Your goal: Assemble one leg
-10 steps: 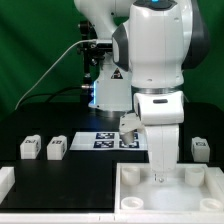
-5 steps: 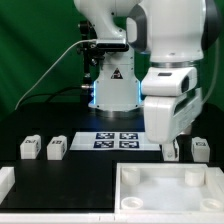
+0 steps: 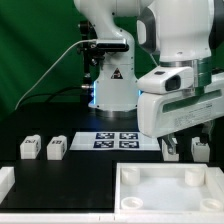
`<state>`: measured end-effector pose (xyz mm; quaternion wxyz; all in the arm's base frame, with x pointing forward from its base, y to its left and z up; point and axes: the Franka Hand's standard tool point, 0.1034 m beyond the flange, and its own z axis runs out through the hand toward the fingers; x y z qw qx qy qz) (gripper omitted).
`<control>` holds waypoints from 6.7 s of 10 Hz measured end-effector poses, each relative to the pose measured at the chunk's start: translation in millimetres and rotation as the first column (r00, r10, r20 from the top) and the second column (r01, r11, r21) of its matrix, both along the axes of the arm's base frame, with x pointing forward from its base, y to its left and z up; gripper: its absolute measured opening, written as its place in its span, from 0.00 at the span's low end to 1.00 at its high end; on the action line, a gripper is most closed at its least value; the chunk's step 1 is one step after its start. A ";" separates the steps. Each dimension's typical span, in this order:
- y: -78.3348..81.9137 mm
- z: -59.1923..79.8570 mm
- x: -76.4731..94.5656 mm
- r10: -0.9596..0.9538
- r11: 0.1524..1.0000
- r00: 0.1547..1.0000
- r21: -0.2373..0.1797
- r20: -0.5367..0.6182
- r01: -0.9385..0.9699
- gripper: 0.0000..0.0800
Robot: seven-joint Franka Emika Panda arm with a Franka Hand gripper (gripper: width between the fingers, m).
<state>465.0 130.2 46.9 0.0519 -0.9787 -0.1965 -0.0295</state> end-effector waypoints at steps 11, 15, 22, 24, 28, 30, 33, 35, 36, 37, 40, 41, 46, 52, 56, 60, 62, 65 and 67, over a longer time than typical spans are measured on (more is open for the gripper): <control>43.5 -11.4 -56.5 -0.392 0.920 0.682 -0.287 -0.617 0.269 0.81; 35.6 -27.6 -54.7 -0.349 0.937 0.606 -0.286 -0.715 0.203 0.81; 43.1 -37.8 -63.7 -0.364 0.931 0.576 -0.306 -0.732 0.201 0.78; 43.1 -37.9 -63.8 -0.364 0.931 0.576 -0.306 -0.732 0.200 0.36; 43.1 -37.8 -63.8 -0.364 0.931 0.576 -0.306 -0.732 0.200 0.36; 43.1 -37.8 -63.8 -0.364 0.931 0.576 -0.306 -0.732 0.200 0.36; 22.6 -7.6 -37.6 -0.298 0.954 0.590 -0.260 -0.751 0.151 0.37; 0.0 26.8 0.1 -0.268 0.963 0.656 -0.207 -0.706 0.171 0.37; -6.8 44.7 15.2 -0.264 0.964 0.696 -0.188 -0.668 0.186 0.37; -9.4 64.4 36.8 -0.256 0.967 0.780 -0.153 -0.571 0.205 0.37; -11.8 59.7 37.9 -0.295 0.956 0.911 -0.076 -0.290 0.285 0.37; -16.4 61.6 47.9 -0.282 0.959 0.945 -0.032 -0.164 0.281 0.37; -31.9 94.8 127.6 -0.299 0.953 0.901 0.141 0.314 0.267 0.37; -41.5 84.4 135.3 -0.332 0.943 0.803 0.188 0.494 0.273 0.37; -30.8 65.3 164.4 -0.351 0.935 0.797 0.220 0.490 0.277 0.37; -26.2 47.4 161.0 -0.351 0.936 0.809 0.217 0.472 0.279 0.37; -18.2 45.4 159.0 -0.340 0.939 0.817 0.215 0.466 0.268 0.37; -14.6 39.8 155.0 -0.335 0.941 0.821 0.212 0.462 0.265 0.37; -16.2 31.8 154.6 -0.341 0.939 0.814 0.215 0.471 0.269 0.37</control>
Offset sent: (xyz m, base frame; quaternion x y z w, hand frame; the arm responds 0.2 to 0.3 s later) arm -0.0142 0.0033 -0.0030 -0.0245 -0.1267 0.0298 0.9912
